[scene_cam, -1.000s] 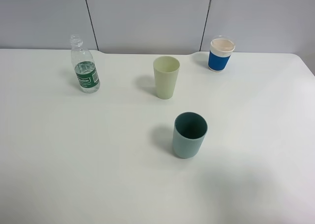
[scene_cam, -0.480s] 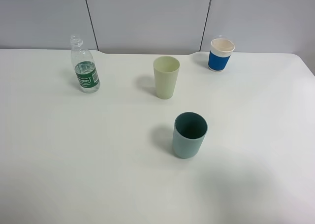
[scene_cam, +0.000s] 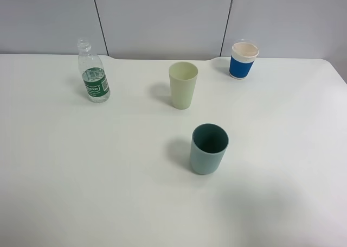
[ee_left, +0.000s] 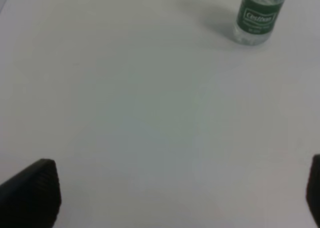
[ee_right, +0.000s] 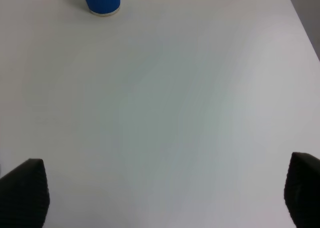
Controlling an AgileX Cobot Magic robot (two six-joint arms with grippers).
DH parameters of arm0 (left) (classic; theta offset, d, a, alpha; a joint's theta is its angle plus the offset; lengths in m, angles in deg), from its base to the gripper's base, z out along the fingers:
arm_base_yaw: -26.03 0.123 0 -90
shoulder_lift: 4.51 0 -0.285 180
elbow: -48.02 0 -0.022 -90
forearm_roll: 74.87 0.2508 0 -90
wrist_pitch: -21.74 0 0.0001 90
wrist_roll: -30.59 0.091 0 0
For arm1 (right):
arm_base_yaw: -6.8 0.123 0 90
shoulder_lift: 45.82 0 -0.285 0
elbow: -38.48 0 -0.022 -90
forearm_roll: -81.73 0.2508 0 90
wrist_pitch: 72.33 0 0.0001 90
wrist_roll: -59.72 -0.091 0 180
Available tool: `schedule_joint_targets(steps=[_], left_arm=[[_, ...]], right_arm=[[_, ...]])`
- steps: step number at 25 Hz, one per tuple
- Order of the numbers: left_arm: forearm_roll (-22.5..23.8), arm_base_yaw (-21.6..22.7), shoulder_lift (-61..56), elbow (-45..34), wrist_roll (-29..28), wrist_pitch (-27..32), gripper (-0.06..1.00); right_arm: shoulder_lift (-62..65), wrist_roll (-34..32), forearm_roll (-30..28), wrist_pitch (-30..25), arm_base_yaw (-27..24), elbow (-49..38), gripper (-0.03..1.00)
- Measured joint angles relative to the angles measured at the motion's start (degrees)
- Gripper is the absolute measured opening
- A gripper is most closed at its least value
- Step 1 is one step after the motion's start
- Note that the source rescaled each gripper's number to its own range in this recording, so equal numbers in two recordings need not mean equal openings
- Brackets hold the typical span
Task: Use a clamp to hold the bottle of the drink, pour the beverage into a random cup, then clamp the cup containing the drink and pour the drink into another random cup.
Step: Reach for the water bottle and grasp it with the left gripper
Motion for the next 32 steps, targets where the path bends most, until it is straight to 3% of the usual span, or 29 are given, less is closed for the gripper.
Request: schedule_joint_targets(steps=[15, 24, 32], left_arm=[[0.0, 0.0, 0.0, 0.4, 0.0, -0.8, 1.00], [-0.1, 0.0, 9.5, 2.7, 1.0, -20.0, 1.00], [-0.1, 0.0, 23.6, 2.7, 2.0, -32.0, 1.00]], right_arm=[[0.0, 0.0, 0.0, 0.0, 0.0, 0.0, 0.83], [0.0, 0.0, 0.0, 0.0, 0.0, 0.0, 0.83], [0.0, 0.0, 0.0, 0.0, 0.0, 0.0, 0.83]])
